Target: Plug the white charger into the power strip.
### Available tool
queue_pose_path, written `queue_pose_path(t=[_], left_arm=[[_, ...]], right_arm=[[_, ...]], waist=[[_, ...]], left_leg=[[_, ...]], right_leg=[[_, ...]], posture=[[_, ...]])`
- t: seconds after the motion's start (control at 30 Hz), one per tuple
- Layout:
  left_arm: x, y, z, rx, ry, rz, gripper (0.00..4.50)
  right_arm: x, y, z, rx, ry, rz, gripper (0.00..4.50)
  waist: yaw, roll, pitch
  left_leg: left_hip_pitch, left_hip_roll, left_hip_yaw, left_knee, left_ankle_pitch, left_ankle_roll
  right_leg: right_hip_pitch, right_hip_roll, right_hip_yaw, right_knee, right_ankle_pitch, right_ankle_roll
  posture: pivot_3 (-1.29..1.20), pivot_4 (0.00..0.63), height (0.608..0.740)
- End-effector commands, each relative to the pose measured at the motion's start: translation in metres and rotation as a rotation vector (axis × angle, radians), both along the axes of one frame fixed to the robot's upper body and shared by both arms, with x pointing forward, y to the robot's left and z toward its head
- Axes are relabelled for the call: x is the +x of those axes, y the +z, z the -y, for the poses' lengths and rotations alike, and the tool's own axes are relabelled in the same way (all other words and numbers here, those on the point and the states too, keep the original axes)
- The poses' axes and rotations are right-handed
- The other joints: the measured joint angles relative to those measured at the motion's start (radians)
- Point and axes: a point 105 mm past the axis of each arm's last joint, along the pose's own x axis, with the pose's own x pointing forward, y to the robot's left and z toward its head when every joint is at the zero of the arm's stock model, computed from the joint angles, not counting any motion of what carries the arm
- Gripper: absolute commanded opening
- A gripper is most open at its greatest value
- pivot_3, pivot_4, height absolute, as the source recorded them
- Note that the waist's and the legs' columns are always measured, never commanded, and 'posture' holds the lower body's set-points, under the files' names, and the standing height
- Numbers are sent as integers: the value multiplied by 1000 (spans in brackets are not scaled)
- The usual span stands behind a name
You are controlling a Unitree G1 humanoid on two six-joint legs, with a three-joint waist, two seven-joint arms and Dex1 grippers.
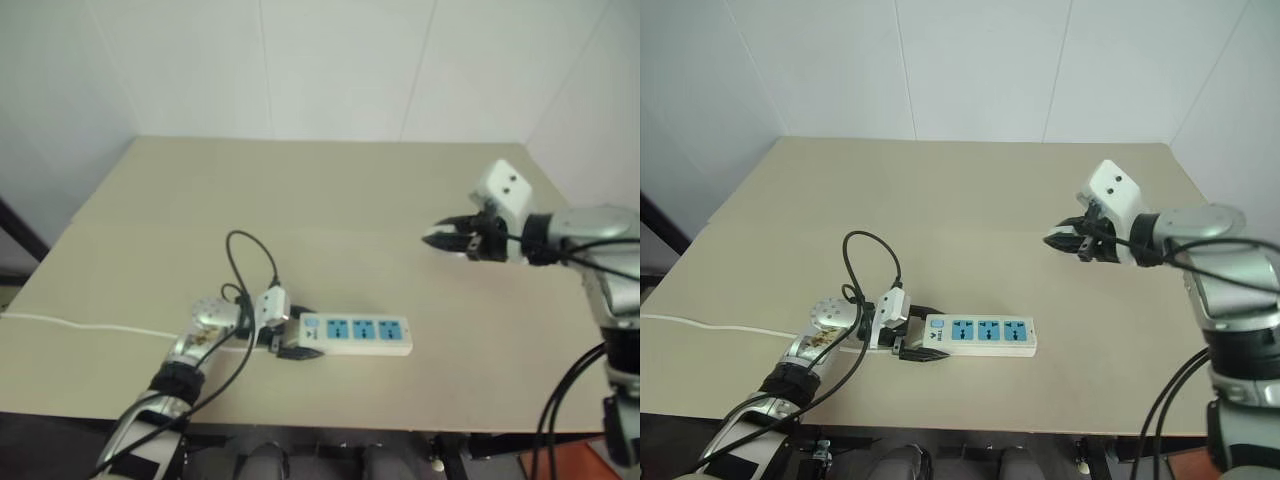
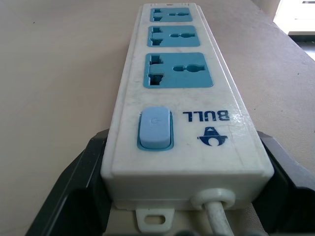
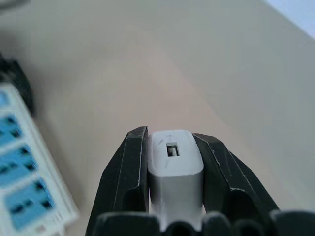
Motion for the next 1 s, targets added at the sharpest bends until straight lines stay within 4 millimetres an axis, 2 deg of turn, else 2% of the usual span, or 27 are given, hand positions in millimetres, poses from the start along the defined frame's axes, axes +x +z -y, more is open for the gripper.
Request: queue_pose_path(t=[0.03,0.1,0.2,0.27,0.53,0.73,1.0], left_arm=[[-10,-22,-1,81,-33,-79,3311],[-9,-22,-1,83,-33,-78,3311],[-9,-22,0,82,-32,-78,3311],[-10,-22,0,82,-31,-78,3311],[-12,-24,0,78,-29,-81,3311],[-14,-23,1,77,-32,-78,3311],[-16,-25,-1,81,-29,-80,3311]], right_arm=[[-25,20,-22,195,185,77,1201],[-34,13,-33,253,272,65,1201],[-36,-9,-53,259,339,52,1201],[-37,-16,-61,284,374,40,1201],[-33,-49,-94,354,467,-9,1201],[-31,-72,-103,329,490,-14,1201],[-27,-82,-104,338,481,-13,1201]], waist=[[-2,0,0],[-2,0,0],[-4,0,0],[-4,0,0],[-4,0,0],[-3,0,0],[-5,0,0]], left_leg=[[0,0,0,0,0,0],[0,0,0,1,0,0],[1,0,0,1,0,0],[2,0,0,1,0,0],[1,0,0,1,0,0],[2,0,0,1,0,0],[2,0,0,0,0,0]], right_leg=[[0,0,0,0,0,0],[0,0,0,1,0,0],[1,0,0,1,0,0],[1,0,0,1,0,0],[1,0,0,1,0,0],[1,0,0,1,0,0],[1,0,0,1,0,0]], posture=[[0,150,740],[0,150,740],[0,150,740],[0,150,740],[0,150,740],[0,150,740],[0,150,740]])
